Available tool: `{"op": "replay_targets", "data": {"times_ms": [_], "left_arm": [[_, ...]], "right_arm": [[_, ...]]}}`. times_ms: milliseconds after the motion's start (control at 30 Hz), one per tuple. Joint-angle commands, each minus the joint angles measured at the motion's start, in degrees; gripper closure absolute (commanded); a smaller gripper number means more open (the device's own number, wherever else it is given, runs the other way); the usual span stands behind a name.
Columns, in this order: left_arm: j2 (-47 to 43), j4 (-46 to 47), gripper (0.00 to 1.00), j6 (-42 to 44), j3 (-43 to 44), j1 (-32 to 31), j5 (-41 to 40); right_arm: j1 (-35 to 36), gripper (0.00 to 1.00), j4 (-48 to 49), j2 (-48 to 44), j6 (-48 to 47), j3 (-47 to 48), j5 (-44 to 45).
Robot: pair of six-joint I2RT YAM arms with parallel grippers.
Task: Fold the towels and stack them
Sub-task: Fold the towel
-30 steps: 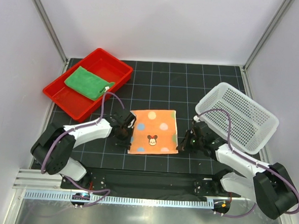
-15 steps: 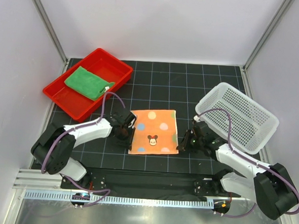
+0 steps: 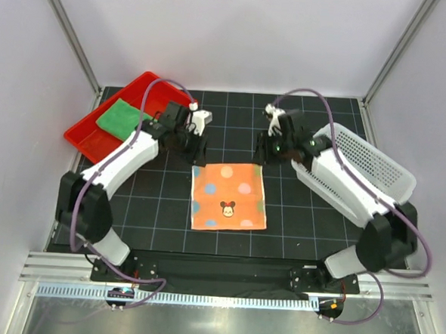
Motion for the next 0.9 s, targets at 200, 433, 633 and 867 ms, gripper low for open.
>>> {"op": "replay_targets", "data": {"times_ms": [200, 433, 633, 867], "left_arm": [[20.07, -11.99, 0.58, 25.24, 17.84, 5.98, 11.27], [27.55, -16.48, 0.58, 31.23, 24.79, 7.65, 8.28], [31.07, -18.15, 0.58, 34.22, 26.03, 9.23, 8.63], [35.54, -20.16, 0.59, 35.37, 28.57, 9.93, 8.72]], "right_arm": [[-7.44, 0.48, -17.31, 26.53, -26.60, 26.21, -9.45], [-8.33, 0.42, -25.75, 38.75, -36.02, 35.88, -12.34], [-8.68, 0.45, -28.39, 45.69, -40.86, 40.37, -15.51], [-9.38, 0.53, -29.71, 50.00, -43.85, 43.36, -17.36]]}}
